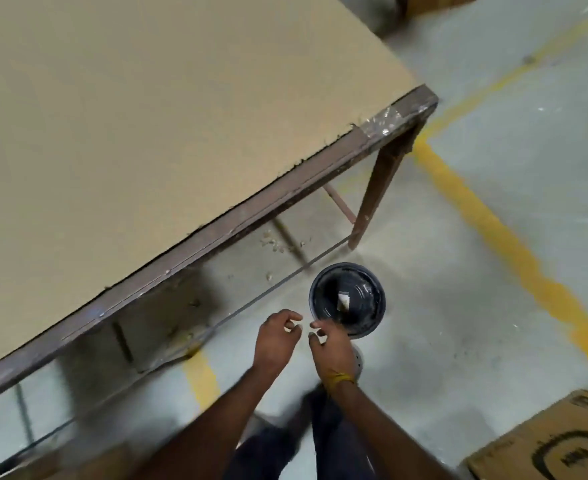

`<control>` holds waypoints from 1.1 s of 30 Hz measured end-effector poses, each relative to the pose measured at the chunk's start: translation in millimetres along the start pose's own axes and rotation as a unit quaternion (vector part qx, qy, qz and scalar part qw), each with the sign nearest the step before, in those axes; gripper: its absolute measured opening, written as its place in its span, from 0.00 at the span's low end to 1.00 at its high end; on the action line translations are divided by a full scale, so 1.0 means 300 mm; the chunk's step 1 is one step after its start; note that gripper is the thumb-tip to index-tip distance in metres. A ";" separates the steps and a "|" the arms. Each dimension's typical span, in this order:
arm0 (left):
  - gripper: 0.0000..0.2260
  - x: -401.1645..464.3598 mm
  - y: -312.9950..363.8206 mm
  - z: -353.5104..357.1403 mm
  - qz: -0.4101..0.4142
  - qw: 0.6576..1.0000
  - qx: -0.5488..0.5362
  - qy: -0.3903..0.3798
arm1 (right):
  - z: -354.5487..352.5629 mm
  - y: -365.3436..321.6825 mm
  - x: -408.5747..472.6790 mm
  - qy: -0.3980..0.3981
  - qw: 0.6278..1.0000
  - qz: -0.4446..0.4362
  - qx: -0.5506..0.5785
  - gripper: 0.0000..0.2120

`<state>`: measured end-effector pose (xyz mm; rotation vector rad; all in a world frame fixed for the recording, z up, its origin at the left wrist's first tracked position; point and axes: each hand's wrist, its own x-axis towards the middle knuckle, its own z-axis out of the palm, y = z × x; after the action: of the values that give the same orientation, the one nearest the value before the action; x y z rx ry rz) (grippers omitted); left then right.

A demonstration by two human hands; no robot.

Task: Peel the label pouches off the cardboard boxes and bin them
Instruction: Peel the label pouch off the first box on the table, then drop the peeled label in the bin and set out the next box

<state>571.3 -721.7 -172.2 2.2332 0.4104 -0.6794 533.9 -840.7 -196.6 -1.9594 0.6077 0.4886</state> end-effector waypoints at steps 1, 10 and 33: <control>0.08 -0.060 -0.004 -0.048 -0.002 1.000 -0.007 0.012 | 0.006 -0.038 -0.051 -0.009 1.000 -0.021 -0.005 0.09; 0.08 -0.577 -0.245 -0.459 -0.023 0.983 -0.120 0.138 | 0.226 -0.340 -0.519 -0.095 0.973 -0.180 -0.110 0.09; 0.07 -1.479 -1.269 -0.961 -0.238 0.729 -0.427 0.479 | 1.256 -0.605 -1.499 -0.368 0.777 -0.435 -0.268 0.09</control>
<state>129.2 -290.0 35.3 1.3610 1.4913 0.4909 257.4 -339.3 25.0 -2.0616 -1.0182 0.7955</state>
